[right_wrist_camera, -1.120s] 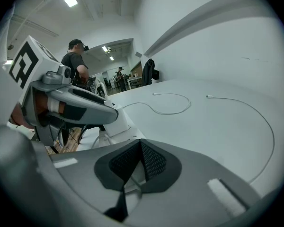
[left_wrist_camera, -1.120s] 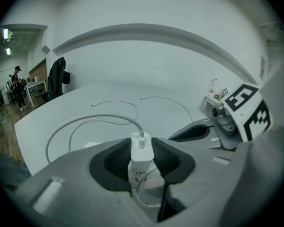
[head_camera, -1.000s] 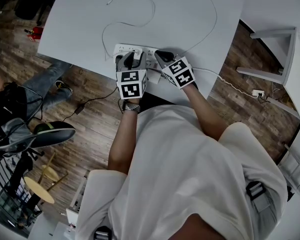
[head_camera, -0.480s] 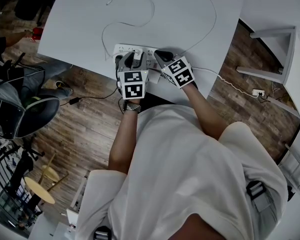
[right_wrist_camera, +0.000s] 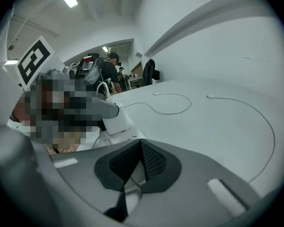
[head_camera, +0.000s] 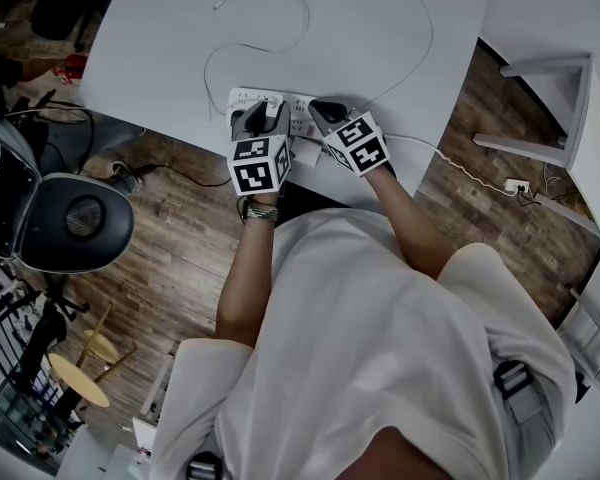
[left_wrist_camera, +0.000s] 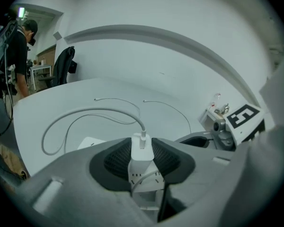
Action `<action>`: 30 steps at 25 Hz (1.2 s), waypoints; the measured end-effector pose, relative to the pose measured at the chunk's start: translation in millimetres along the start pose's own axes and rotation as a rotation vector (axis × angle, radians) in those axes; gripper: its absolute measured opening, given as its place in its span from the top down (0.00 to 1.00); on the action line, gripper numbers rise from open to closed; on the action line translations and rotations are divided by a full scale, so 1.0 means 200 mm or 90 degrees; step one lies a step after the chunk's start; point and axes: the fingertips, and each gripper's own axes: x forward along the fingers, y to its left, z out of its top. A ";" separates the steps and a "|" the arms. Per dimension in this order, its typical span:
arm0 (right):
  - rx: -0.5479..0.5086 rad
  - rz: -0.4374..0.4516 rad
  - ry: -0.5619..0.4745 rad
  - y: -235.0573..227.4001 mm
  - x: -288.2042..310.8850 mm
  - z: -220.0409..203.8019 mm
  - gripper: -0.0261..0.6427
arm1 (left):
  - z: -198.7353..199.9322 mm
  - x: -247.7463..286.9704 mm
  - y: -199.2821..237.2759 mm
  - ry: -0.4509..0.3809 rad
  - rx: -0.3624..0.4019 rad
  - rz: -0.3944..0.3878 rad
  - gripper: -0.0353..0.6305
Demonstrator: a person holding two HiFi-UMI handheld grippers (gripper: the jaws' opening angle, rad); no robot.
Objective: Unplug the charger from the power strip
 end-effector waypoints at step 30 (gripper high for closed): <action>-0.002 -0.003 -0.005 0.02 0.00 0.00 0.96 | 0.00 -0.02 -0.01 0.006 0.058 0.012 0.74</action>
